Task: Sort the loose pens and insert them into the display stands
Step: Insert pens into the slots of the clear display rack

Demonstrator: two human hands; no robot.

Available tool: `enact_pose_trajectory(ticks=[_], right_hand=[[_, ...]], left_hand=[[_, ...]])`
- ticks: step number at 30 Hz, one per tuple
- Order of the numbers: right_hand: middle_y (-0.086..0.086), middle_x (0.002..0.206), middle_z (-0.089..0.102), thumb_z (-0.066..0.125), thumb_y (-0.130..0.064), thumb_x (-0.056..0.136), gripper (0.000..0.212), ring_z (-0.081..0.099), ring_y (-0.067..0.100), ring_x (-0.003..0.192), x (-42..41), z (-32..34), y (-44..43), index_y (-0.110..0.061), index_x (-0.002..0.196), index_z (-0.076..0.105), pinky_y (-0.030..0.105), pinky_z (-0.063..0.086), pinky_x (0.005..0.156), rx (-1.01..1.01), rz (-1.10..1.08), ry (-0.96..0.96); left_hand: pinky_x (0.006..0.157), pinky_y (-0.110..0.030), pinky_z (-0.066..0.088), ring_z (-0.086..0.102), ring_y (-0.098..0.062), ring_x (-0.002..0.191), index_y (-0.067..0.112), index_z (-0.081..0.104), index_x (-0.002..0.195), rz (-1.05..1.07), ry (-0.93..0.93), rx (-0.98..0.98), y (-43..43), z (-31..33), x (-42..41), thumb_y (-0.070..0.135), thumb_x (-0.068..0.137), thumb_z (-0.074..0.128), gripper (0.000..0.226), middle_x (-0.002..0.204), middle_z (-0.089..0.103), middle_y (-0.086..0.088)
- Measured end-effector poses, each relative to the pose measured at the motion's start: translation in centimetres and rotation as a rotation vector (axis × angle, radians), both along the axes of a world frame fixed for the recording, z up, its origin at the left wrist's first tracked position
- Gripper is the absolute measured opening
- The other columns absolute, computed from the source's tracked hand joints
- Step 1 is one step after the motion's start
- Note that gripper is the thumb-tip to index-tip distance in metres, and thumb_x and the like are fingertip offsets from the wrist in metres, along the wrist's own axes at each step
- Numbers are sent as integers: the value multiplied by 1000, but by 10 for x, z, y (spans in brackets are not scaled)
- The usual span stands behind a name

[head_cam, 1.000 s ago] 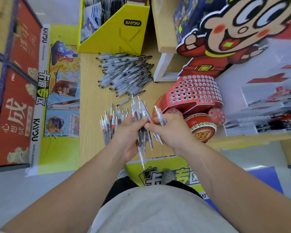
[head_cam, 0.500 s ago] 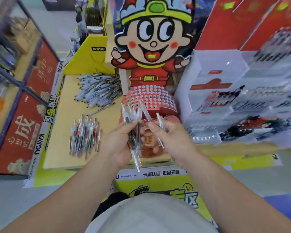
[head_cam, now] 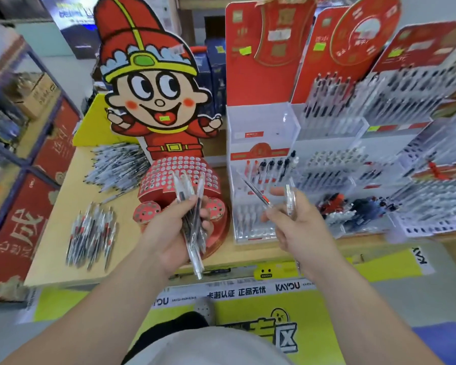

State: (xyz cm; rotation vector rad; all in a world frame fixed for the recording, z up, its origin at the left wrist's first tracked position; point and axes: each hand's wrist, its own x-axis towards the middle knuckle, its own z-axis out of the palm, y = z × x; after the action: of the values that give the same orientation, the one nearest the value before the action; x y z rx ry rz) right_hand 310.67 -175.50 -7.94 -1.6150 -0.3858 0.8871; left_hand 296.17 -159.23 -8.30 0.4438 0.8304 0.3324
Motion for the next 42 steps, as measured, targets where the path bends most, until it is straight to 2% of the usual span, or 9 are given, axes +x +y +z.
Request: enact_pose_trajectory(ticks=[2,5,11,19,24,28,32,35,42], right_hand=[[7,89,75,65,-15,95,20,43,6,46,7,7,2,-32,104,61,26,33,54,-9,-44,-74],[9,81,75,72,-14,90,11,51,0,46,21,15,14,-18,97,65,27,35,57,25,-150,-148],[8,64,55,77,-20,86,11,43,18,52,50,45,45,-21,84,67,29,36,46,64,-282,-263],[20,64,57,71,-19,92,1,44,22,49,68,73,82,-19,91,72,32,36,47,111,-311,-430],[0,51,51,64,-24,97,11,44,11,45,89,86,110,-17,91,71,23,38,47,58,-261,-557],[-4,49,54,67,-30,95,18,48,11,45,108,89,134,-15,86,70,29,42,50,4,-179,-683],[8,56,58,73,-32,90,21,51,22,52,119,88,149,-16,77,71,37,47,54,-7,-144,-768],[16,65,60,72,-36,90,33,56,35,62,128,85,155,-7,76,69,42,49,58,-2,-152,-850],[12,59,58,73,-38,90,34,52,32,57,136,78,169,-12,69,66,40,45,53,28,-89,-886]], left_hand=[[48,-23,48,52,-13,63,3,59,106,7,-29,-15,5,7,9,20,99,57,19,74,57,-4],[48,-22,47,53,-11,59,3,61,100,25,-86,-21,15,17,22,20,99,56,18,77,56,-4],[50,-20,47,53,-9,59,3,64,113,-76,-231,4,44,28,44,19,92,58,27,92,65,-2],[49,-23,46,55,-14,61,6,57,120,-161,-192,117,75,29,60,9,93,57,27,94,69,-8],[52,-28,51,60,-19,66,-1,57,132,-159,-91,204,86,24,63,6,97,57,35,99,71,-12],[53,-28,50,60,-18,66,7,59,127,-134,-101,214,90,24,72,6,95,59,32,104,71,-13],[50,-25,46,56,-16,62,6,64,114,-95,-128,176,87,27,77,8,86,62,28,96,68,-12],[48,-24,46,54,-16,59,-7,56,129,-70,-94,175,83,26,78,10,84,61,49,80,67,-7],[49,-25,47,55,-16,61,-11,50,137,-21,-93,158,76,19,80,9,86,61,56,81,67,-7]])
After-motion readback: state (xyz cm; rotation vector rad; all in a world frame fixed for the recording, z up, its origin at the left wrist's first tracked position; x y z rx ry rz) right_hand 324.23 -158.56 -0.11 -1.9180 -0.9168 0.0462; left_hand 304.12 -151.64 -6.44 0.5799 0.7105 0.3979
